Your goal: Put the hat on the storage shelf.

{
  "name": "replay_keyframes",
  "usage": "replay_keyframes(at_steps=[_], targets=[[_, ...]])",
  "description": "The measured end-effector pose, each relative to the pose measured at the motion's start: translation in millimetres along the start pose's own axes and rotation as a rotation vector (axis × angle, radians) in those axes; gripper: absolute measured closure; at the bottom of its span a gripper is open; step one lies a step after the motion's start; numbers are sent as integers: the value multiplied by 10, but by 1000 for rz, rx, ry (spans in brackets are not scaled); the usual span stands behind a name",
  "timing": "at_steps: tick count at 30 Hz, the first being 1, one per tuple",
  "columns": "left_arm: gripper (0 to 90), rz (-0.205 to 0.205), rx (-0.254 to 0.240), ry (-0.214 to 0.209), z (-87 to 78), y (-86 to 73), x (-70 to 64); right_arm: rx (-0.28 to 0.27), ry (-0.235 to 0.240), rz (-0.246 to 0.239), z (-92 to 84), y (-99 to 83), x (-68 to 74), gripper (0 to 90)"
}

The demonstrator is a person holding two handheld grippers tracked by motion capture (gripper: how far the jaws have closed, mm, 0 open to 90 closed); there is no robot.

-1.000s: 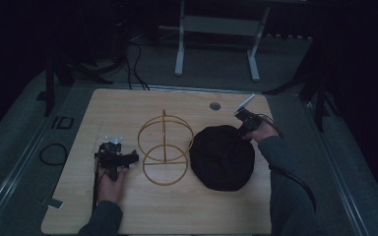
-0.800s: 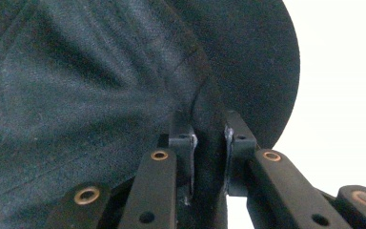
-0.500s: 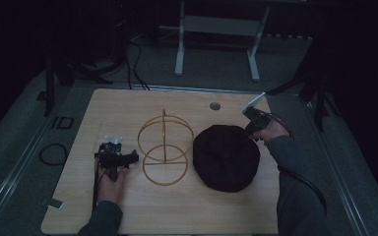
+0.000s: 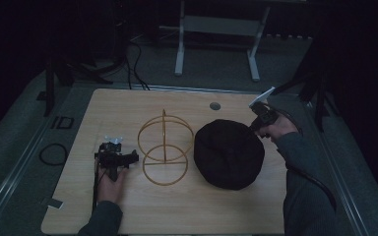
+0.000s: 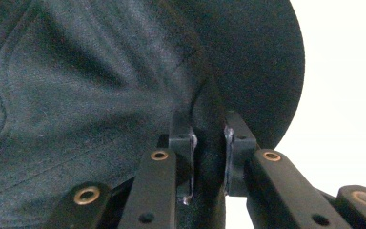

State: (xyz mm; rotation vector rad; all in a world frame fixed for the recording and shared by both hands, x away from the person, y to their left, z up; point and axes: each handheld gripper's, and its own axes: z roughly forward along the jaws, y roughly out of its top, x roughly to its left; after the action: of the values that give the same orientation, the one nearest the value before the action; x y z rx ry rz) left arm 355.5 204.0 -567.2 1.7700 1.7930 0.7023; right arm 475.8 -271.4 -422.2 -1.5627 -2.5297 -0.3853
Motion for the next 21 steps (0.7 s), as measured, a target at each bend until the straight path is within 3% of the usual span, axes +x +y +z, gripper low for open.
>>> replay_keyframes(at_steps=[21], targets=[[12,-1,-2,0,1,0,0,-44,-11,15,-588,-13,48,781]])
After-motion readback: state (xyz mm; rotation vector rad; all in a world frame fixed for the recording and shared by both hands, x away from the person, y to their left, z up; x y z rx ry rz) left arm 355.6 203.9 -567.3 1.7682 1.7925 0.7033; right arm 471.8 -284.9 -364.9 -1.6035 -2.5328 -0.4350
